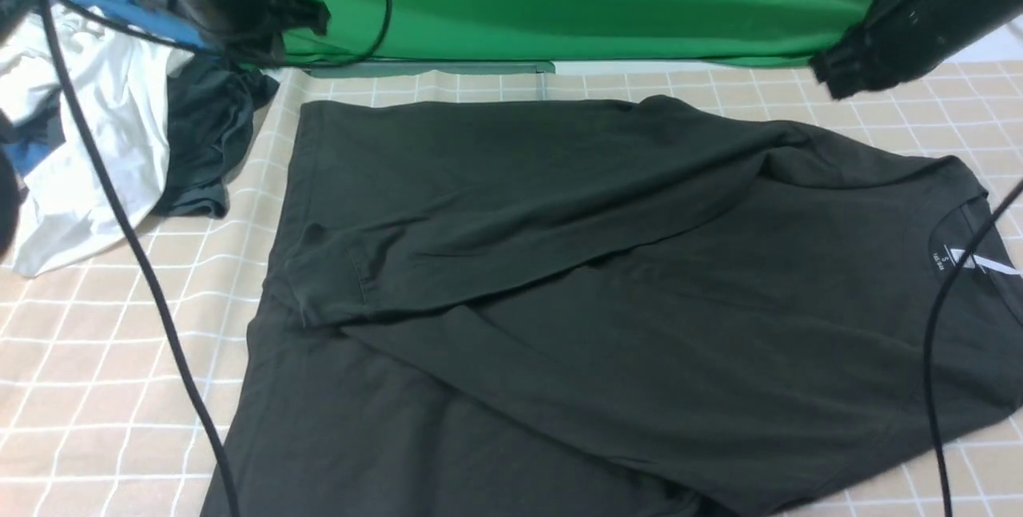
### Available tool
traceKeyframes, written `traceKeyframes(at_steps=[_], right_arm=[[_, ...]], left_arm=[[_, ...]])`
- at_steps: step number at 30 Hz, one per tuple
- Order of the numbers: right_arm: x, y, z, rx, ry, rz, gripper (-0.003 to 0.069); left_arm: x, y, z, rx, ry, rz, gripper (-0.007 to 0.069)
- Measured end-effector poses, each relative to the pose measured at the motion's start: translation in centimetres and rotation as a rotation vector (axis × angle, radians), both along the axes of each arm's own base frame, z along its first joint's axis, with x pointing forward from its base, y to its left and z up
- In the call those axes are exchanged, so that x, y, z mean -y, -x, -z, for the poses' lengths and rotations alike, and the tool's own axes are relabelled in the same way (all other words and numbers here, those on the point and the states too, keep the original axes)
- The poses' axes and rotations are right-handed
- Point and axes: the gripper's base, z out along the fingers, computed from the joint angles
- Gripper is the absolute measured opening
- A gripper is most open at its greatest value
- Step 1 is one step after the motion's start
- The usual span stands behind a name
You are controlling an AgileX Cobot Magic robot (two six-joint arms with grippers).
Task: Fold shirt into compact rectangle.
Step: 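Grasp the near edge of the shirt at its hem and shoulder corners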
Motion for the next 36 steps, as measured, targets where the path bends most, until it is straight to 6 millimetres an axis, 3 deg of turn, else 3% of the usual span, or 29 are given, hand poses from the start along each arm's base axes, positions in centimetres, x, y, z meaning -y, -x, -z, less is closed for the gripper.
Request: traceKeyframes(at_steps=[7,10,14,16,18,21,23,24,36], right_arm=[[-1.2,-1.5,6.1,-0.086,0.012,-0.019,0.0409],[-1.2,-2.1,7.8,-0.082,0.025,-0.014,0.0454],[-1.0,-2.6,8.6,-0.055,0.047,-0.013,0.0463],[-0.9,-2.8,9.0,-0.036,0.055,-0.009,0.0458],[-0.9,-3.1,9.6,-0.026,0.058,-0.006,0.0397],[-1.0,-3.1,9.6,-0.021,0.057,-0.006,0.0245],[-1.0,-3.0,9.6,-0.034,0.065,-0.021,0.0092],[-1.0,-3.0,9.5,-0.039,0.066,-0.024,0.0074],[-0.7,-1.2,5.9,-0.204,0.135,-0.160,0.0052]], left_arm=[[2.0,4.0,4.8,-0.140,0.052,0.033,0.0015],[2.8,5.7,6.6,-0.151,0.061,0.039,0.0015],[3.1,6.9,8.9,-0.164,0.066,0.031,0.0015],[3.0,7.4,9.8,-0.165,0.067,0.021,0.0015],[3.0,7.6,10.0,-0.142,0.074,0.002,0.0015],[2.9,7.6,10.1,-0.134,0.076,-0.006,0.0015],[2.9,7.6,10.1,-0.129,0.076,-0.007,0.0015],[2.9,7.6,10.1,-0.128,0.076,-0.008,0.0015],[2.8,7.6,10.1,-0.126,0.061,-0.002,0.0015]])
